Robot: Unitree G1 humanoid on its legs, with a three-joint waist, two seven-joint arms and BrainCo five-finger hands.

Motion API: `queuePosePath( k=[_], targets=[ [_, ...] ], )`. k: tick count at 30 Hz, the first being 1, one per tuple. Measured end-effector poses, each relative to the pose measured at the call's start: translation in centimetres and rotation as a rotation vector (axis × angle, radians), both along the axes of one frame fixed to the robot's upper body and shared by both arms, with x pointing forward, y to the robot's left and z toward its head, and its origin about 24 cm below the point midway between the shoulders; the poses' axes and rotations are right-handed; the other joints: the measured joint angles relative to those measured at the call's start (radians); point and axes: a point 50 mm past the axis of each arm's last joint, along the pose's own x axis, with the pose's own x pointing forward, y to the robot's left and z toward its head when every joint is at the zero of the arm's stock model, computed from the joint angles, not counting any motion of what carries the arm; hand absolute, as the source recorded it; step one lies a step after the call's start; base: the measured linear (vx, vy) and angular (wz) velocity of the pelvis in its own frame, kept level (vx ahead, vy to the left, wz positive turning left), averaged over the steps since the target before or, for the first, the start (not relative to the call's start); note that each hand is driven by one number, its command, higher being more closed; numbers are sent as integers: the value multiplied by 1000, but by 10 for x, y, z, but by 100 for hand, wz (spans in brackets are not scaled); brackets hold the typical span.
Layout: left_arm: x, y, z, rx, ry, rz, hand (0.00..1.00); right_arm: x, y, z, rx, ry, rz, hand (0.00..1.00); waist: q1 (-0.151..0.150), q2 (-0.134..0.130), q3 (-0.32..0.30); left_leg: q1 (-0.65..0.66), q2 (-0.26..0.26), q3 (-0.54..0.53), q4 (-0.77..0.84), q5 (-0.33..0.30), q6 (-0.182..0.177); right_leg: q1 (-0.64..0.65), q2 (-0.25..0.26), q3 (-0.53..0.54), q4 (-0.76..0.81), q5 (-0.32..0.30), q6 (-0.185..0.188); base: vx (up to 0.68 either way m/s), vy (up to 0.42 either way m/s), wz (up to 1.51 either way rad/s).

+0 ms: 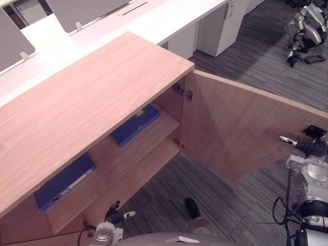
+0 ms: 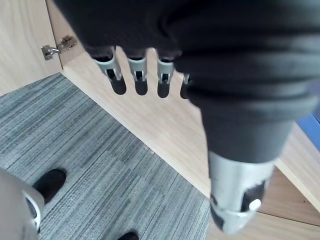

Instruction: Walk over to the cabinet, pick up the folder, carry it to the office cabinet, place the folder inside the office cabinet, then close the office cabinet door

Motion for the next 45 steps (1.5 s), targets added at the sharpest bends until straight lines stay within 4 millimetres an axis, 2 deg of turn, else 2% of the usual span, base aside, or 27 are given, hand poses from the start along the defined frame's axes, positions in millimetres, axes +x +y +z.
queuePosePath(
  k=[3,6,10,12,17,21,25,26,27,30,31,33,34,35,37,39,42,45],
  targets=[
    [-1,1,0,11,3,-10,0,-2,22,4,-35,-46,74,0,-16,-11,7,6,7,0,1,2,-2,-1,7,1,0,1,-1,-72,-88,-15],
    [2,6,1,36,-2,-33,0,-16,51,-10,-22,-50,139,0,-24,-42,19,22,19,5,1,0,-5,-2,23,11,0,9,-9,-64,-90,-29],
    [2,13,1,58,3,-42,0,-30,79,-24,-16,-23,209,0,-28,-63,14,32,33,34,3,-6,-16,-12,46,46,0,29,-4,-30,-68,-37],
    [4,15,2,69,2,-47,0,-38,103,-32,-15,2,292,0,-42,-76,10,40,39,51,6,-11,-24,-18,57,75,7,44,-6,-25,-76,-48],
    [8,15,1,76,3,-65,0,-56,129,-42,-9,57,390,0,-48,-110,7,40,51,61,42,-25,-33,-18,67,94,7,56,-7,-75,-83,-19],
    [-2,18,-3,102,54,-97,0,-64,141,-45,-74,104,441,0,-42,-114,7,40,59,59,61,-37,-41,-11,60,58,4,47,-20,-113,-85,-5],
    [-4,21,-3,114,57,-100,0,-76,147,-49,-112,156,469,0,-30,-122,5,37,67,26,73,-40,-44,4,62,35,10,51,-29,-86,-83,8],
    [-3,19,-3,116,55,-110,0,-82,152,-48,-119,167,491,0,-24,-135,9,35,66,23,74,-39,-43,0,64,35,14,51,-30,-55,-51,-7],
    [-2,18,-3,118,53,-115,0,-84,156,-49,-115,173,506,0,-23,-133,8,34,66,17,74,-39,-43,0,64,34,16,51,-30,-50,-48,-6],
    [2,18,-2,127,42,-119,0,-100,178,-54,-64,205,588,0,-23,-152,3,32,64,-32,73,-39,-36,1,67,9,27,44,-39,-79,-64,-2],
    [4,17,-1,130,35,-121,0,-105,187,-57,-52,220,621,0,-23,-161,3,28,66,-60,70,-37,-34,1,71,-4,32,13,-30,-77,-80,7],
    [6,17,-1,134,30,-123,0,-114,199,-61,-39,248,662,0,-19,-164,5,22,81,-87,71,-33,-30,-17,82,-25,102,6,-64,-36,-60,16],
    [6,18,-1,139,35,-123,0,-118,209,-64,-26,265,703,0,-10,-197,-8,24,78,-111,73,-25,-37,-15,71,-51,124,1,-49,6,-53,37],
    [7,16,-1,134,33,-129,0,-118,221,-63,-23,258,769,0,7,-201,-15,17,79,-142,67,-10,-40,-9,71,-80,117,-5,-46,6,-65,47],
    [8,13,-1,129,27,-132,0,-114,241,-59,-27,229,889,0,20,-203,-20,14,79,-174,36,20,-45,3,70,-104,98,-9,-45,-17,-96,59],
    [8,13,0,130,26,-137,0,-115,266,-58,-1,208,1021,0,53,-203,-30,14,71,-210,-15,67,-55,5,66,-134,94,-9,-46,-13,-74,60],
    [3,13,-2,127,37,-133,0,-111,292,-51,23,135,1130,0,87,-204,-36,27,57,-250,-70,103,-47,29,54,-178,82,-9,-46,1,-11,56],
    [5,12,-1,129,27,-132,0,-98,301,-42,25,56,1141,0,114,-207,-39,37,41,-271,-111,126,-37,39,38,-189,75,-11,-44,-7,53,34]
  ],
)
